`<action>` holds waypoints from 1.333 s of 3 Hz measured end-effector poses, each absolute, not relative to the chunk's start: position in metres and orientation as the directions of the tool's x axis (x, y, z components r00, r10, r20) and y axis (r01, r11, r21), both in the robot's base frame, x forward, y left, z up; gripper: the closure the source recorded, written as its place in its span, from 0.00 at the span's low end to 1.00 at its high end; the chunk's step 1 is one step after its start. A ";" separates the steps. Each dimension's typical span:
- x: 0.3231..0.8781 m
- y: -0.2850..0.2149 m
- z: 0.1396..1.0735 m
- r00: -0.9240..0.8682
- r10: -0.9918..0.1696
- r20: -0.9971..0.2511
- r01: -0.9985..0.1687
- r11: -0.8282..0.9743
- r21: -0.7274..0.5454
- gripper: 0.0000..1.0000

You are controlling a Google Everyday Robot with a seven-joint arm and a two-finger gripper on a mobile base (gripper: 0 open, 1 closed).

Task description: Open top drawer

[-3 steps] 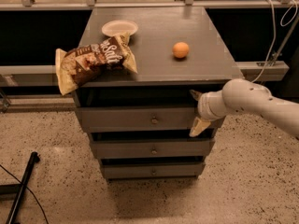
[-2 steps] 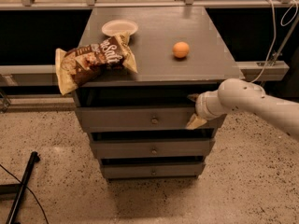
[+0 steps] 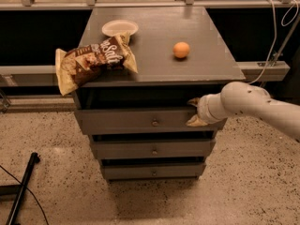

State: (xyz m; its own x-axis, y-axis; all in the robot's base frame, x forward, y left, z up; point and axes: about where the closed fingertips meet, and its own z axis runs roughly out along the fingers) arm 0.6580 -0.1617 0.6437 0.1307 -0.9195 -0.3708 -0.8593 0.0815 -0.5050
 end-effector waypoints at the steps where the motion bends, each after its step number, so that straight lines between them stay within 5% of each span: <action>1: 0.623 -0.159 0.655 0.173 -0.911 -0.373 -0.857 0.048 -0.514 0.43; 2: 0.580 -0.160 0.665 0.201 -0.903 -0.381 -0.858 0.026 -0.513 0.25; 4: 0.521 -0.162 0.668 0.206 -0.907 -0.368 -0.869 0.003 -0.494 0.12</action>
Offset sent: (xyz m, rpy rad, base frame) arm -0.1339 -0.0042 0.0331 0.0222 -0.0100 0.1033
